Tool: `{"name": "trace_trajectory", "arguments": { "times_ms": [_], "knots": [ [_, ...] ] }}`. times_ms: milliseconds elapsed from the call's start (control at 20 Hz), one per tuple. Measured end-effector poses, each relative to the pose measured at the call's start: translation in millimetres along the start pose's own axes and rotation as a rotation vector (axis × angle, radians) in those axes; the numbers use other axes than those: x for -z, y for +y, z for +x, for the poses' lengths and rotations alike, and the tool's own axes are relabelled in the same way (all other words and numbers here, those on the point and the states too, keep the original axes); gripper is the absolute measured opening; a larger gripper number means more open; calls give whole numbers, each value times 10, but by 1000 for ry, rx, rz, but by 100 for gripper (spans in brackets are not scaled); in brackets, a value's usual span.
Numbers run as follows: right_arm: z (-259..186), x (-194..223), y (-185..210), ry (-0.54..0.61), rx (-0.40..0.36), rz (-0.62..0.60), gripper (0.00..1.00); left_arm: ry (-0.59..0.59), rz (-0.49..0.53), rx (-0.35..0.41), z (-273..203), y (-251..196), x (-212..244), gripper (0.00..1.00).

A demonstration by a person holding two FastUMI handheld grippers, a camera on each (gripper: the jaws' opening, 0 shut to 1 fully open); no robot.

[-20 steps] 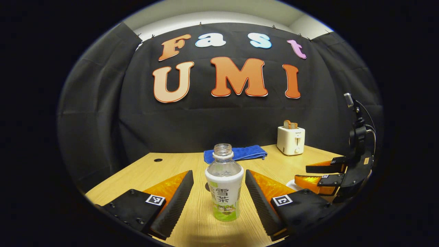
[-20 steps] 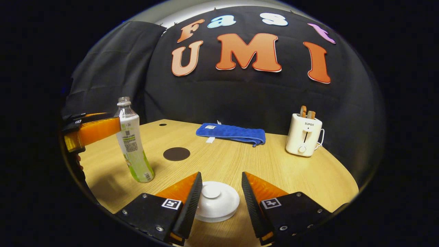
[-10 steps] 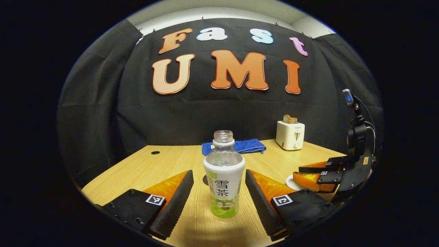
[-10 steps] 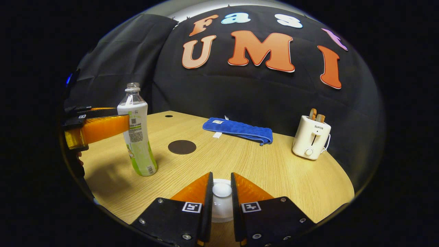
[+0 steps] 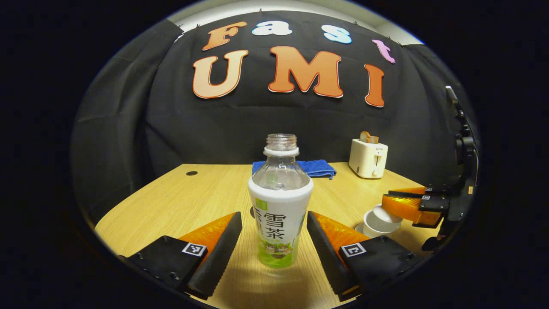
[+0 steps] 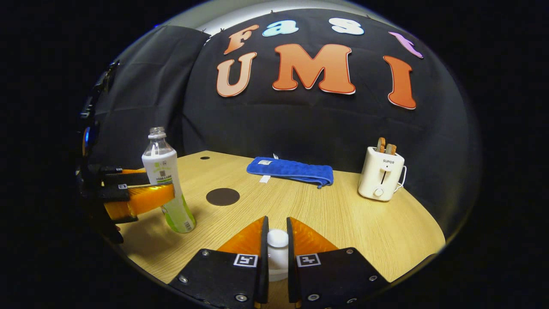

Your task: Open the teacup lid with one hand, grasp the water bottle and pour water into the teacup with the other hand; after pouring, place the water bottle on the coaster and then close the teacup lid.

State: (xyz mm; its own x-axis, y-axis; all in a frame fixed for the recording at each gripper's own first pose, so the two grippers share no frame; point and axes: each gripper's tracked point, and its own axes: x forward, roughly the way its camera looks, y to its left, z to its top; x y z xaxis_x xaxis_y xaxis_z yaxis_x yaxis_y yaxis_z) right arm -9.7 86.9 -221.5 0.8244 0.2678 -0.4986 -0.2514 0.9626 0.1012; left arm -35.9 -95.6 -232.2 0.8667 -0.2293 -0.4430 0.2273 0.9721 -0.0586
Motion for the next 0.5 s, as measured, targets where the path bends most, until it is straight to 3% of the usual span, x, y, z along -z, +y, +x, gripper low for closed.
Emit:
{"name": "trace_trajectory", "arguments": {
  "times_ms": [100, 150, 200, 350, 500],
  "knots": [
    [-32, -49, -58, -15, 6, 26, 19, -1, 25, -27, 62, 20, 30, 92],
    [-48, -71, -92, -20, 9, 38, 18, -4, 35, -46, 131, 24, 54, 80],
    [-57, -81, -149, -25, 17, 47, 18, -17, 37, -50, 150, 16, 40, 73],
    [-125, -102, -300, -30, 49, 65, 18, -23, 11, -60, 216, 44, 23, 67],
    [-197, -176, -406, -53, 73, 77, 18, -26, 116, -87, 234, 92, -63, 66]
  ]
}}
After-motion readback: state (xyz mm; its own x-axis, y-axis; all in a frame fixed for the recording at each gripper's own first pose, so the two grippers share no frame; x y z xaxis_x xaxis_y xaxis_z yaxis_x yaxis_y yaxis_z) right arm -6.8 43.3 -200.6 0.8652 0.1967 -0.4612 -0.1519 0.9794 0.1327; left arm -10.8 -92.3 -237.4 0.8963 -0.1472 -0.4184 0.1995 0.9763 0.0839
